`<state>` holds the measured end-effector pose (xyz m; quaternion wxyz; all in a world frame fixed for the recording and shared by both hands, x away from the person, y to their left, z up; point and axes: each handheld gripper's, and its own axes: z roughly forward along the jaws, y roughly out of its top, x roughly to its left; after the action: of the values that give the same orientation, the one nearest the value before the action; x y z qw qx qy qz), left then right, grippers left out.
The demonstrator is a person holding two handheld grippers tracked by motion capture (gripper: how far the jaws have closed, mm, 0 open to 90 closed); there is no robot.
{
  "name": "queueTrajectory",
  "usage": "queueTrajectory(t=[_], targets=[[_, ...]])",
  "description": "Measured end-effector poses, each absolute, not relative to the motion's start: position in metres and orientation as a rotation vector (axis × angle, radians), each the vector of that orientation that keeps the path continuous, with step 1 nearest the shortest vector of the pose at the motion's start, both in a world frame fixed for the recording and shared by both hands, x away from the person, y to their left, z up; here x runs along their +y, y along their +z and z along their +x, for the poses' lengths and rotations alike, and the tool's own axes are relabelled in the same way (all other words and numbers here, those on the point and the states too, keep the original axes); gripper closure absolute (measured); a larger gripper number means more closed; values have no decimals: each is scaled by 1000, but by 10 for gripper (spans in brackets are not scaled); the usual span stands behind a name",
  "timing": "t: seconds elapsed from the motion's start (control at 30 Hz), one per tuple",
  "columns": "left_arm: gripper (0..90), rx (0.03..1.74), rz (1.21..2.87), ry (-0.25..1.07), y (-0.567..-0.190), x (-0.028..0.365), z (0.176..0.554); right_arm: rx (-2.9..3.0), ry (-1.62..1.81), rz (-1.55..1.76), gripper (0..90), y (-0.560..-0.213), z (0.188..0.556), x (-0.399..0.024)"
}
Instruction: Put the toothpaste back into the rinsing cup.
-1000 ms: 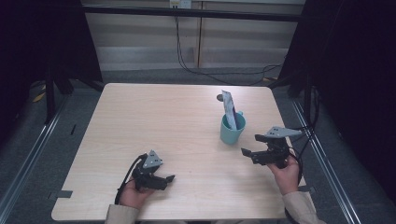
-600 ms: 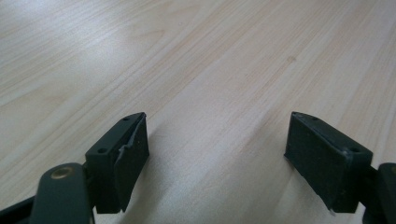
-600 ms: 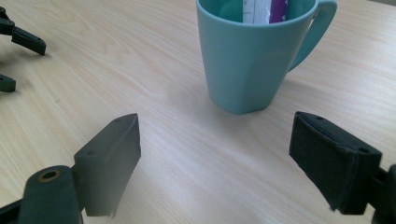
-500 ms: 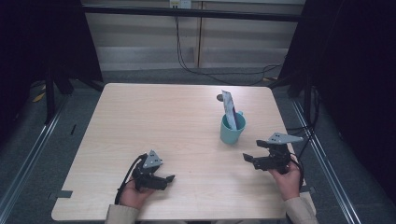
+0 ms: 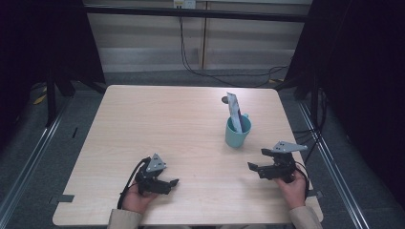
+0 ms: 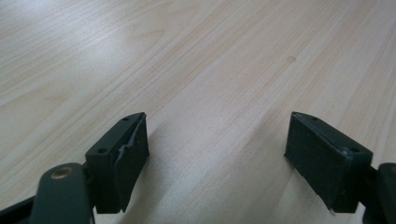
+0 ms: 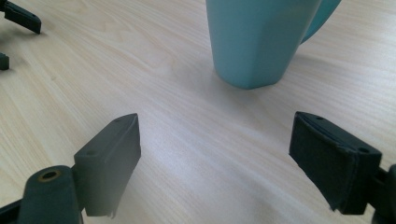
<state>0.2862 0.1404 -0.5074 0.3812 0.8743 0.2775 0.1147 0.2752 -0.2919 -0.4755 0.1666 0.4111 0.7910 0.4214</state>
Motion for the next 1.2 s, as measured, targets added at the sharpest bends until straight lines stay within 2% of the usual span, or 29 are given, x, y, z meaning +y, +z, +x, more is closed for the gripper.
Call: queueTrajectory(t=[1.2], targets=[[210, 706, 2232, 295, -507, 140, 286, 2356, 1060, 1171, 156, -510, 264, -285]])
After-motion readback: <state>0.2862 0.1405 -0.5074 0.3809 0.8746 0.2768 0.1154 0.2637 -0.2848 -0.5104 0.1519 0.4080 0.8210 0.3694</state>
